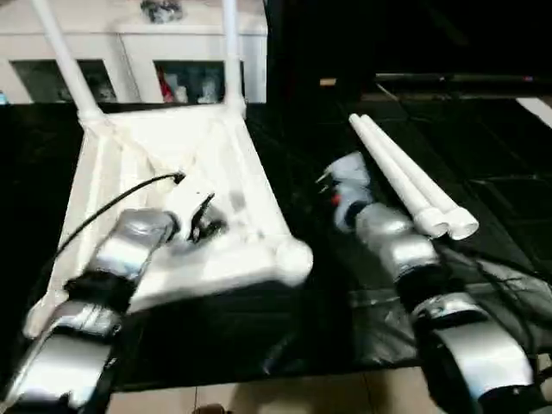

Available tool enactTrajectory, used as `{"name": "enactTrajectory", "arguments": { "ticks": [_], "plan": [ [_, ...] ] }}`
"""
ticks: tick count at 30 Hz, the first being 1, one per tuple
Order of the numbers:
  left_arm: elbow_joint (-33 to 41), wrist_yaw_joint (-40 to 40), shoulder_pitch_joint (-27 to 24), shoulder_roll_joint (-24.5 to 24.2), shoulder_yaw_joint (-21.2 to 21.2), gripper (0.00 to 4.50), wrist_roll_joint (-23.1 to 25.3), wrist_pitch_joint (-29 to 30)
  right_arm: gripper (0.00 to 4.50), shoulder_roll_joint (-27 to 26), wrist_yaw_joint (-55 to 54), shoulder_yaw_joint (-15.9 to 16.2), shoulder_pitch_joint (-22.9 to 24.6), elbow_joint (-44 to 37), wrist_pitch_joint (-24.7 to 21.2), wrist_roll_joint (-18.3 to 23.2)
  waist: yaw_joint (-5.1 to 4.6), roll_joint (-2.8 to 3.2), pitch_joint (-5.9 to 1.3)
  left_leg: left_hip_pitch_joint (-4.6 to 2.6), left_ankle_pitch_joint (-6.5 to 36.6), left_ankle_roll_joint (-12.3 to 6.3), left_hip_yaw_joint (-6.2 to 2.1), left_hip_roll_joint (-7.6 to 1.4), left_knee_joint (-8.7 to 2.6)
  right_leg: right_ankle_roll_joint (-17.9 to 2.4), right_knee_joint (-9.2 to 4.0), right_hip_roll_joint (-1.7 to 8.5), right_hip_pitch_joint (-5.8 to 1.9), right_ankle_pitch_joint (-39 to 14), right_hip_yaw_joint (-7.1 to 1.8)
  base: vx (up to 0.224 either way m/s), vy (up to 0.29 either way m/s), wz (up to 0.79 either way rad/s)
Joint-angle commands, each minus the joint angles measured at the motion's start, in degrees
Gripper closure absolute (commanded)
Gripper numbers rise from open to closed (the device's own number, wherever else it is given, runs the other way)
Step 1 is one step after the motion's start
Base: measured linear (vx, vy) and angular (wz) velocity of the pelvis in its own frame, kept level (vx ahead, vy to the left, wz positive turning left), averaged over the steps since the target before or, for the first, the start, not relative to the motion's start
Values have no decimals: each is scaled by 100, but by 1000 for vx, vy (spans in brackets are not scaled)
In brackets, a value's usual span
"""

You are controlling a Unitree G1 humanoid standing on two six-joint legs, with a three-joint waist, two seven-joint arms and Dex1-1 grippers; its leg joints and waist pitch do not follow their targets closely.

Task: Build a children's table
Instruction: Rotate table base

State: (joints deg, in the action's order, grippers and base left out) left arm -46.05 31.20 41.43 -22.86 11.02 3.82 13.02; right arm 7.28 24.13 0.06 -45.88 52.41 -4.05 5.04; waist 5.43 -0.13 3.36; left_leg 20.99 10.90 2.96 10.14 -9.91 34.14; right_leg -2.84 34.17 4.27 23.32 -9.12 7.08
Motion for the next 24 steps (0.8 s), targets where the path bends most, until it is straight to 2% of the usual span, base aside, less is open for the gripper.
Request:
{"name": "enactTrajectory", "arguments": {
  "ticks": [1, 3, 4, 5, 6, 8, 10, 11, 12, 13, 14, 15, 16, 17, 18, 19, 20, 21, 22, 24],
  "plan": [
    [-357, -264, 228, 113, -95, 134, 79, -467, 0, 113, 17, -193, -46, -225, -183, 193, 17, 57, -491, -38, 419, -372, -137, -329, -341, -1023, -279, 521, -382, -327, -413, 0, 0, 0],
    [-399, -271, 288, 159, -206, 134, -24, -497, 0, 172, -81, -260, -45, -281, -205, 207, 26, 68, -501, -35, 468, -370, -138, -342, -335, -1115, -263, 562, -403, -338, -417, 0, 0, 0],
    [-372, -236, 303, 162, -263, 134, -89, -517, 0, 220, -144, -246, -36, -299, -158, 146, 22, 51, -497, -36, 497, -366, -134, -335, -333, -1137, -272, 552, -401, -409, -405, 0, 0, 0],
    [-296, -160, 294, 153, -318, 134, -163, -510, 0, 301, -356, -177, -42, -286, -154, -27, 18, 78, -480, -44, 568, -305, -136, -349, -343, -1141, -293, 559, -384, -580, -400, 0, 0, 0],
    [-258, -51, 283, 139, -360, 134, -224, -550, 0, 370, -471, -126, -50, -265, -188, -156, 17, 73, -478, -58, 621, -271, -128, -349, -344, -1141, -309, 557, -373, -660, -401, 0, 0, 0],
    [-65, 281, 190, 80, -417, 134, -355, -622, 0, 510, -630, -106, -88, -250, -507, -289, 16, 72, -460, -66, 790, -163, -125, -340, -355, -1113, -341, 550, -380, -937, -401, 0, 0, 0],
    [333, 687, -27, -32, -450, 134, -544, -550, 0, 628, -661, -148, -149, -212, -767, -293, 30, 70, -452, -67, 812, -139, -128, -356, -358, -1098, -346, 565, -379, -1076, -407, 0, 0, 0],
    [675, 880, -194, -114, -464, 134, -658, -425, 0, 690, -632, -170, -222, -122, -874, -275, 29, 41, -454, -64, 813, -121, -132, -368, -363, -1085, -333, 569, -385, -1074, -409, 0, 0, 0],
    [858, 967, -283, -156, -476, 134, -711, -356, 0, 722, -624, -180, -265, -69, -916, -268, 38, 65, -464, -74, 819, -93, -146, -393, -363, -1124, -304, 593, -386, -1048, -413, 0, 0, 0],
    [1386, 1168, -532, -279, -502, 134, -847, -162, 0, 801, -634, -215, -402, 136, -950, -252, 23, 55, -460, -69, 793, -81, -135, -392, -361, -1151, -287, 578, -378, -983, -412, 0, 0, 0],
    [1711, 1268, -674, -346, -515, 134, -932, -30, 0, 853, -647, -244, -497, 290, -931, -239, -1, 9, -452, -62, 765, -97, -112, -393, -362, -1207, -298, 569, -369, -929, -416, 0, 0, 0],
    [2072, 1368, -833, -416, -532, 134, -1047, 119, 0, 909, -741, -264, -612, 500, -876, -262, 1, 29, -456, -56, 758, -92, -117, -382, -348, -1238, -266, 578, -369, -922, -416, 0, 0, 0],
    [2586, 1520, -1053, -516, -528, 134, -1218, 313, 0, 993, -905, -273, -780, 825, -773, -334, -8, -11, -440, -44, 767, -121, -99, -369, -351, -1225, -292, 563, -368, -1002, -416, 0, 0, 0],
    [3104, 1663, -1272, -613, -516, 134, -1400, 560, 0, 1061, -1017, -339, -947, 1143, -737, -352, 3, -4, -447, -42, 777, -77, -115, -385, -348, -1254, -260, 605, -374, -1120, -418, 0, 0, 0],
    [3104, 1663, -1272, -613, -516, 134, -1400, 560, 0, 1061, -1017, -339, -947, 1143, -737, -352, 3, 13, -440, -47, 802, -68, -114, -394, -351, -1265, -277, 604, -365, -1190, -420, 0, 0, 0],
    [3397, 1747, -1398, -665, -517, 134, -1501, 730, 0, 1093, -1044, -387, -1030, 1282, -748, -358, 6, 16, -403, -66, 912, -83, -78, -357, -339, -1211, -320, 553, -321, -1327, -423, 0, 0, 0],
    [3518, 1780, -1453, -689, -516, 115, -1547, 809, 0, 1107, -1034, -395, -1065, 1338, -737, -366, 19, 18, -410, -58, 931, -92, -86, -352, -344, -1164, -305, 538, -340, -1361, -417, 0, 0, 0],
    [3957, 1845, -1653, -776, -516, 105, -1690, 1144, 0, 1160, -982, -367, -1175, 1511, -736, -420, 27, 27, -401, -58, 946, -112, -87, -346, -351, -1132, -322, 525, -334, -1400, -410, 0, 0, 0],
    [4129, 1892, -1738, -829, -489, 99, -1730, 1241, 0, 1185, -979, -342, -1218, 1586, -754, -454, 23, 22, -388, -39, 1000, -93, -108, -369, -364, -1126, -314, 535, -344, -1437, -406, 0, 0, 0],
    [4268, 1928, -1805, -874, -468, 87, -1750, 1320, 0, 1207, -994, -320, -1251, 1649, -769, -484, 30, 29, -388, -67, 1093, -74, -92, -344, -350, -1061, -340, 513, -321, -1582, -402, 0, 0, 0]
  ]
}}
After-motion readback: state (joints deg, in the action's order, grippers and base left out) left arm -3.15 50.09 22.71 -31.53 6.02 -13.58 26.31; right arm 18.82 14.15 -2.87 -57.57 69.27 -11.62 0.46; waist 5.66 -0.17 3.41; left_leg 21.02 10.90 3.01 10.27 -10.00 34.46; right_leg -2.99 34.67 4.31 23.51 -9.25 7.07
